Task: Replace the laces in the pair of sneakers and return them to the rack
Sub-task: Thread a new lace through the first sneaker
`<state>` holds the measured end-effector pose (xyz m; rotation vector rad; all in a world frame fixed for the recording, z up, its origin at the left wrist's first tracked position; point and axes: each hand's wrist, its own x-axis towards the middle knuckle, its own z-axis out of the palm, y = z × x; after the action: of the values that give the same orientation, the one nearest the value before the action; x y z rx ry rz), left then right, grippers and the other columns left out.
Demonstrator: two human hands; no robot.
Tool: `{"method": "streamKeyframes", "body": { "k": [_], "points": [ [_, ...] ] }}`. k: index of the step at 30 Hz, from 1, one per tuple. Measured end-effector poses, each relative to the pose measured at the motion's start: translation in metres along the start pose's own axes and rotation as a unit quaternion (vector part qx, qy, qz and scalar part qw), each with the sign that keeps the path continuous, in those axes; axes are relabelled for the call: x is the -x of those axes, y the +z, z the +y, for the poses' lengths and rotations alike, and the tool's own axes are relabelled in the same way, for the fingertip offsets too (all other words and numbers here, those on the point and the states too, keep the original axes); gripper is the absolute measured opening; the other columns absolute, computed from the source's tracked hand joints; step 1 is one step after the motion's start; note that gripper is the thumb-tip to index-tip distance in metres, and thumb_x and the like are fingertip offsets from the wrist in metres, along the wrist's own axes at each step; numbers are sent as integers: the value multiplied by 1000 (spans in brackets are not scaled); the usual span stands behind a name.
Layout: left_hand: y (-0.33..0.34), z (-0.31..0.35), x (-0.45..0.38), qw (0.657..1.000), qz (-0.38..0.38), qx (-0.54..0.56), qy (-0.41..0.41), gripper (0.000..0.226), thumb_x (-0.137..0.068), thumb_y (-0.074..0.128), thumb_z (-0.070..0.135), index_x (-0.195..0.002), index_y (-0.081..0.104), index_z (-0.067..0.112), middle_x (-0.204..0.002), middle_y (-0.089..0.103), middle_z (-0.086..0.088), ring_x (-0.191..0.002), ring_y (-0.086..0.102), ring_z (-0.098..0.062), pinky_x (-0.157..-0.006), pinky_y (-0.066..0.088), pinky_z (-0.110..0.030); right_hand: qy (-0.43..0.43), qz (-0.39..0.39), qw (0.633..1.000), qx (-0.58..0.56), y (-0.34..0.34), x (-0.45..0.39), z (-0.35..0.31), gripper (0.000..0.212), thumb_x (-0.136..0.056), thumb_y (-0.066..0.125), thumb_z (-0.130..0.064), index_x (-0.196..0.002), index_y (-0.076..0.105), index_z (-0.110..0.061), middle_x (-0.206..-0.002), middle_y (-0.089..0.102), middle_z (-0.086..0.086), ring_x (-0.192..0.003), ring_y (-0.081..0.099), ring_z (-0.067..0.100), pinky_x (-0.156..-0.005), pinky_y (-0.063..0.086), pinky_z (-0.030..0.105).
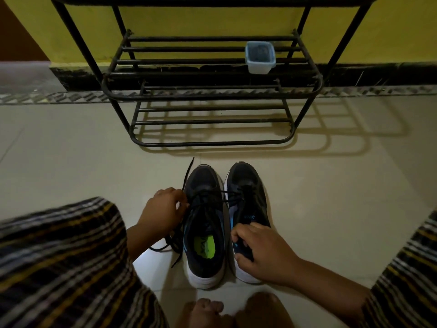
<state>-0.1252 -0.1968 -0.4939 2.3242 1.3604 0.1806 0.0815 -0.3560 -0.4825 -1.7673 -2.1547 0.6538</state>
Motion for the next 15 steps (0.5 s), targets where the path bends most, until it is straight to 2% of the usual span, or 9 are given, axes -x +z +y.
{"method": "streamKeyframes", "body": {
  "k": [3,5,6,8,10,12,15],
  "points": [
    [-11,8,-4,996,9,67,-63,12,-92,53,26,-88,59,17,-81,66,-2,-80,62,-22,-71,49,-34,-9,-19,1000,-18,-4,1,1,29,-83,47,-51,-98,45,-26,-81,38,-15,-77,35,6,-63,28,15],
    [-29,23,-8,971,7,208,-119,7,-94,51,19,-92,57,17,-73,68,-1,-68,63,-18,-62,48,-29,7,-6,998,-69,-8,-2,-1,30,-85,41,-54,-93,48,-26,-82,43,-14,-79,40,5,-66,32,14],
    [-40,33,-9,940,-7,308,-150,9,-95,49,14,-96,58,16,-73,67,-3,-65,61,-18,-59,47,-27,25,25,994,-100,-12,-4,-1,29,-86,42,-53,-90,51,-26,-83,46,-14,-81,43,3,-67,36,16],
    [-60,55,-10,846,-79,489,-196,17,-97,46,8,-102,60,14,-76,64,-5,-65,60,-16,-57,50,-24,77,106,977,-168,-23,-15,-2,22,-82,52,-47,-90,56,-28,-88,51,-16,-84,47,-1,-69,37,10],
    [-74,76,-8,776,-155,576,-203,22,-97,43,6,-103,63,13,-80,66,-4,-70,63,-12,-57,53,-21,111,123,958,-234,-37,-27,-3,27,-74,63,-42,-99,58,-31,-97,52,-17,-86,48,-3,-68,36,8],
    [-76,93,-6,734,-207,620,-185,24,-94,44,1,-104,64,10,-84,70,-4,-76,67,-11,-62,56,-20,128,71,935,-323,-46,-36,-7,42,-72,74,-37,-109,56,-34,-110,56,-11,-90,52,-2,-71,39,9],
    [-73,111,-2,701,-230,658,-149,25,-92,45,-5,-104,64,6,-88,72,-5,-81,70,-11,-67,57,-19,133,-13,841,-525,-50,-41,-17,48,-75,75,-19,-120,57,-21,-116,65,-1,-106,62,8,-87,49,21]
  ]
}}
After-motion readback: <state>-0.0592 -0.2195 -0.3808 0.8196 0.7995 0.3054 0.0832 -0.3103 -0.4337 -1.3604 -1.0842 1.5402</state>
